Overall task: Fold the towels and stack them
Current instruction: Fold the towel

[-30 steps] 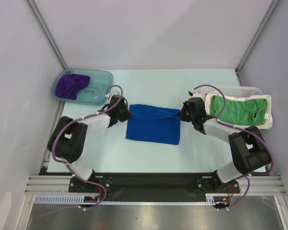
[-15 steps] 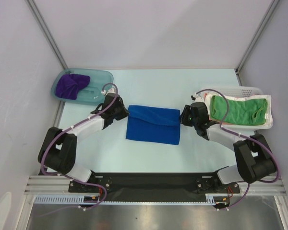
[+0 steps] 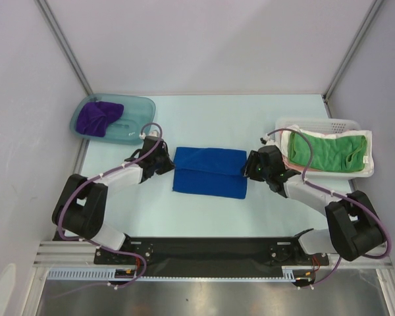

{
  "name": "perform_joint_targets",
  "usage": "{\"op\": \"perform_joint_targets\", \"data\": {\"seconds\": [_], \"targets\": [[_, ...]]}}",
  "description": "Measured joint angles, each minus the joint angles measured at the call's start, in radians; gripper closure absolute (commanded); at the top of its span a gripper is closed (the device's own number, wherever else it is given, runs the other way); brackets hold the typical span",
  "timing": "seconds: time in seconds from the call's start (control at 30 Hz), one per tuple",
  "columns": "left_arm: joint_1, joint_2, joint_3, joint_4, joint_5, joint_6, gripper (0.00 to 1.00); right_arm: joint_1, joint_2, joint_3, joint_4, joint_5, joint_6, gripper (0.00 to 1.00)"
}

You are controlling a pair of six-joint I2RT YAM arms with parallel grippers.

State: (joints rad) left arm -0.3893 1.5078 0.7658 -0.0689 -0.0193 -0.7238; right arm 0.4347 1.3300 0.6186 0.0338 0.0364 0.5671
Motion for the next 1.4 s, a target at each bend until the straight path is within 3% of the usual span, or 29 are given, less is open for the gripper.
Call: {"op": "perform_joint_targets", "data": {"seconds": [1.0, 1.4], "targets": [[0.000, 0.035, -0.001, 0.030, 0.027, 0.010, 1.00, 0.035, 0.143, 0.032, 0.010, 0.036, 0.152, 0.58], [0.001, 0.038, -0.001, 0.031, 0.031, 0.010, 1.00, 0.035, 0.151, 0.036, 0.008, 0.056, 0.175, 0.75]]}}
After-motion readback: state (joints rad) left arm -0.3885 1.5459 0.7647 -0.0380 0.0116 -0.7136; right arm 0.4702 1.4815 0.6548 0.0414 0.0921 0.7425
